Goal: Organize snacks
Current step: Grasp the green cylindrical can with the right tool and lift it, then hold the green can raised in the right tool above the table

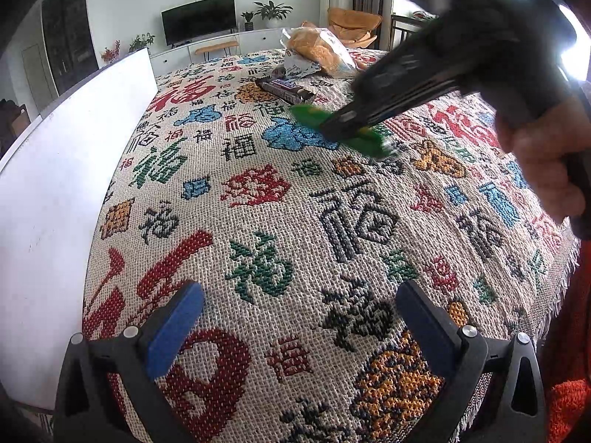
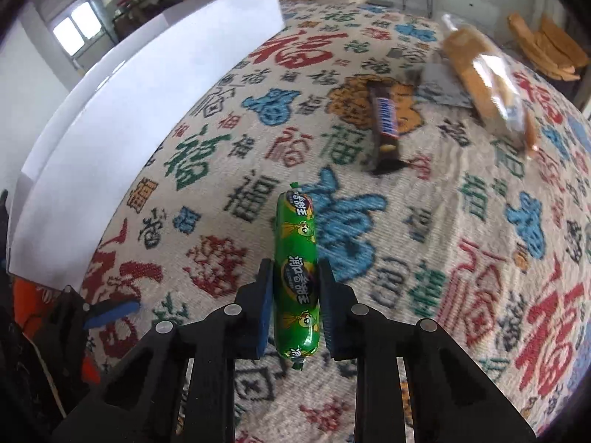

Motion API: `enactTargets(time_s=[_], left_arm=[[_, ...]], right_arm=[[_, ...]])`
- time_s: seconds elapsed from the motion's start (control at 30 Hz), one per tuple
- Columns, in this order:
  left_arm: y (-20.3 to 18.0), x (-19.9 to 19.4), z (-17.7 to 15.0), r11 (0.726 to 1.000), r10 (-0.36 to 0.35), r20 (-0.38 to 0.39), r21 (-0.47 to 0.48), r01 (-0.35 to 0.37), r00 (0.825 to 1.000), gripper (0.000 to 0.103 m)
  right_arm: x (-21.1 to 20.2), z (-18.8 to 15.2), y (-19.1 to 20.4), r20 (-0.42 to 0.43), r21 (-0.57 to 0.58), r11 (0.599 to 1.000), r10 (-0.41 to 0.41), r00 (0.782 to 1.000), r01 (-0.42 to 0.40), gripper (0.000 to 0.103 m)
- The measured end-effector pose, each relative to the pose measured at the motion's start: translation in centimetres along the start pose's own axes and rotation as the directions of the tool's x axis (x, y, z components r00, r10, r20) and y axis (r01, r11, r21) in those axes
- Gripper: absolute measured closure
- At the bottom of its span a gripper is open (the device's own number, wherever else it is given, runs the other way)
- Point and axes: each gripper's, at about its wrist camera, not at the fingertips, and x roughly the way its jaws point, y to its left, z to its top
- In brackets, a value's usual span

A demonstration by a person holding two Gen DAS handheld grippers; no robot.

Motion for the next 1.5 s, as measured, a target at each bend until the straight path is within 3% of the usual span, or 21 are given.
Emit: enactTargets(time_s=[0.17,0.3,0.4,0.43,0.5,0.53,0.57,0.67,0.77,1.5], left_arm=[[0.0,0.2,0.2,1.000,0.006,0.007,-0.008,-0.006,1.000,0.000],[0.1,0.4,0.3,1.000,0.008,0.013,-0.012,-0.008,1.000,0.000],[0.0,0.3,0.1,1.000,0.008,0.020,-0.011,-0.008,1.000,0.000],[0.0,0.2,0.1,1.000,0.008,0.021,-0.011,-0.008,1.000,0.000],[0.0,0.2,0.1,1.000,0.008,0.021,-0.011,-0.008,1.000,0.000],[0.0,0.2,0.1,1.000,0.008,0.022,-0.011,-0.008,1.000,0.000],[0.0,0.2,0.1,1.000,0.008,0.023,-0.011,-0.008,1.000,0.000],[0.0,0.2,0.0,1.000,0.009,0.025,-0.011,-0.008,1.000,0.000],[0.0,0.1,0.0,1.000,0.010,0.020,-0.010,-0.010,1.000,0.000],[0.0,0.3,0.3,1.000,0.011,-0.003,-0.008,-0.011,1.000,0.000]], right_arm=[[-4.0,-1.4,-7.5,0.081,0.157,0.981,-0.127,0.989,0.113,0.079],[-4.2,-1.7,-12.8,0.076,0.240,0.933,-0.292,0.953,0.267,0.079],[-3.3,-3.0,-15.0,0.073,0.283,0.920,-0.301,0.951,0.270,0.077],[-3.5,-3.4,-14.9,0.120,0.285,0.922,-0.306,0.945,0.262,0.074],[-3.4,-3.9,-14.6,0.161,0.277,0.927,-0.304,0.939,0.252,0.051],[-3.3,-4.1,-14.2,0.174,0.269,0.930,-0.302,0.937,0.250,0.029],[-3.0,-4.3,-13.8,0.179,0.253,0.931,-0.313,0.933,0.264,0.024],[-2.6,-4.3,-12.8,0.192,0.226,0.919,-0.366,0.911,0.322,0.021],[-2.9,-4.5,-13.5,0.195,0.260,0.922,-0.342,0.919,0.287,0.020],[-2.7,-4.6,-13.7,0.190,0.260,0.916,-0.358,0.914,0.305,0.018]])
